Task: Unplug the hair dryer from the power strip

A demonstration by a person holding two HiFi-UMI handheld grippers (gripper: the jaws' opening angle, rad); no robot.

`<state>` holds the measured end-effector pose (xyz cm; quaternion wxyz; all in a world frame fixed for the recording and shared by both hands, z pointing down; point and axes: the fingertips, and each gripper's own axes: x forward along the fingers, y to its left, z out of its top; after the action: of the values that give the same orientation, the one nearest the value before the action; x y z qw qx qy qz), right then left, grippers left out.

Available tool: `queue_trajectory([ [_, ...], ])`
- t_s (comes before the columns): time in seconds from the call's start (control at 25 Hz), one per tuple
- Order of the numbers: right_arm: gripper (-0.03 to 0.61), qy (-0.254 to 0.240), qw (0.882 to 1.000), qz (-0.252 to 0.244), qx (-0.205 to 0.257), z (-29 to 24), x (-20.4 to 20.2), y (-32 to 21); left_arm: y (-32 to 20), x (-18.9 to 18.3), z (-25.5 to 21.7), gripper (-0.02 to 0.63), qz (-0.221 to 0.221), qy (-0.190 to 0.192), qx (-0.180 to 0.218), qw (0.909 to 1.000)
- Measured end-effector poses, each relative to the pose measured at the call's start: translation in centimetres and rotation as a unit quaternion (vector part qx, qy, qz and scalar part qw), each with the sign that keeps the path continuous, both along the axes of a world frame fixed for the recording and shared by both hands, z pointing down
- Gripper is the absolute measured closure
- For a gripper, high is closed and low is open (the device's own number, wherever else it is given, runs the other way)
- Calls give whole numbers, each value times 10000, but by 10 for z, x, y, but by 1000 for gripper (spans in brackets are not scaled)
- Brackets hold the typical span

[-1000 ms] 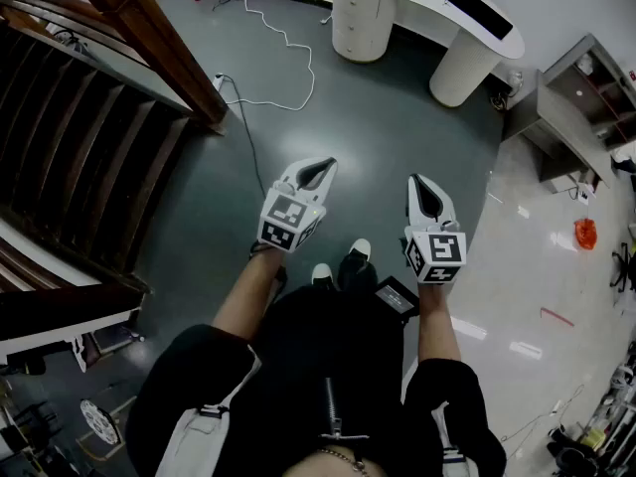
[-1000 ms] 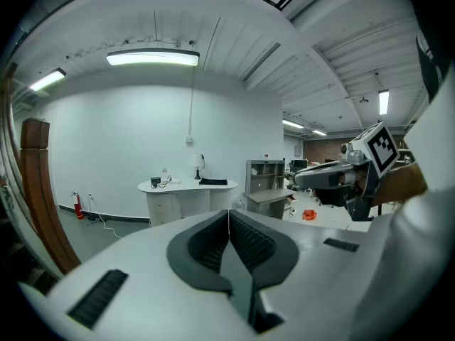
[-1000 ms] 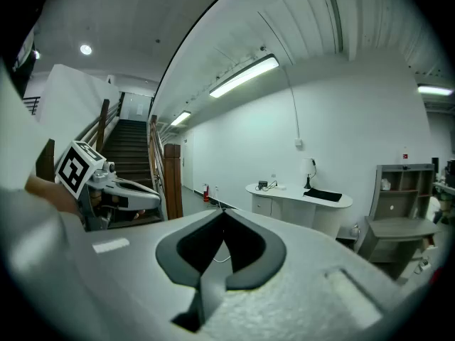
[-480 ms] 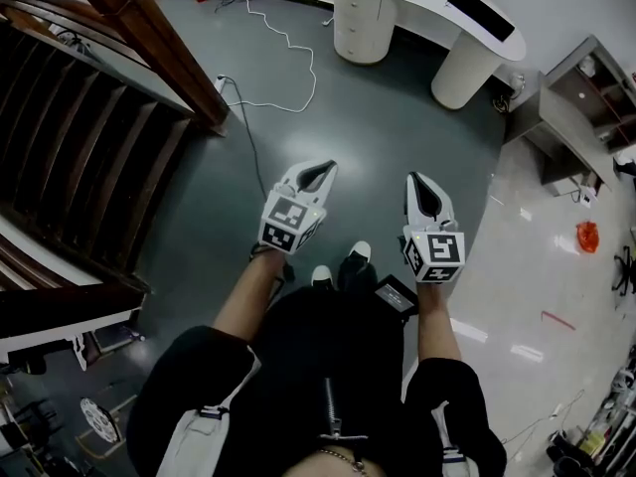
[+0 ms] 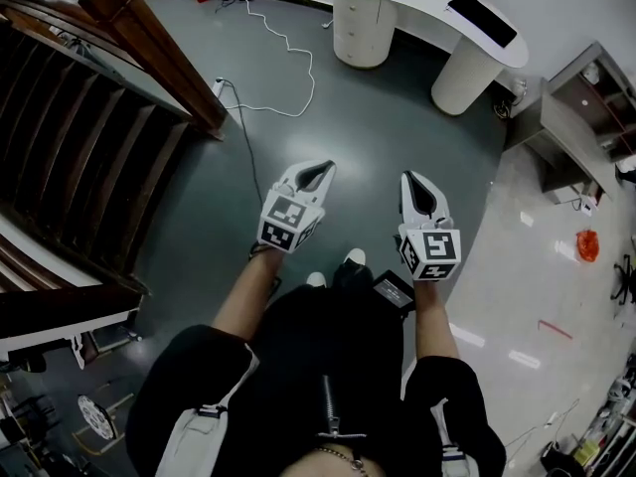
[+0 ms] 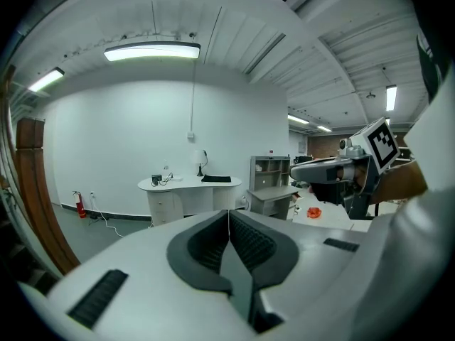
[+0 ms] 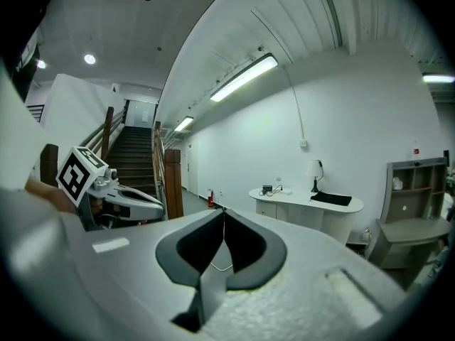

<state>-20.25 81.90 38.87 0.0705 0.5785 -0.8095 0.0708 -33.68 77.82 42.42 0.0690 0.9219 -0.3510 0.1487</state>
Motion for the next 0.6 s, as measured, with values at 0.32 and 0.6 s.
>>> queue_trajectory([
  [0.32,574,-29,9996,-282,15,-13,32,-49,-43,33,-11,600,-204,-79,-50,9997],
  [0.6,574,-71,9985,-534,-76,-7,54,-73,-63,62,-12,600,-322,-137,-48,9994],
])
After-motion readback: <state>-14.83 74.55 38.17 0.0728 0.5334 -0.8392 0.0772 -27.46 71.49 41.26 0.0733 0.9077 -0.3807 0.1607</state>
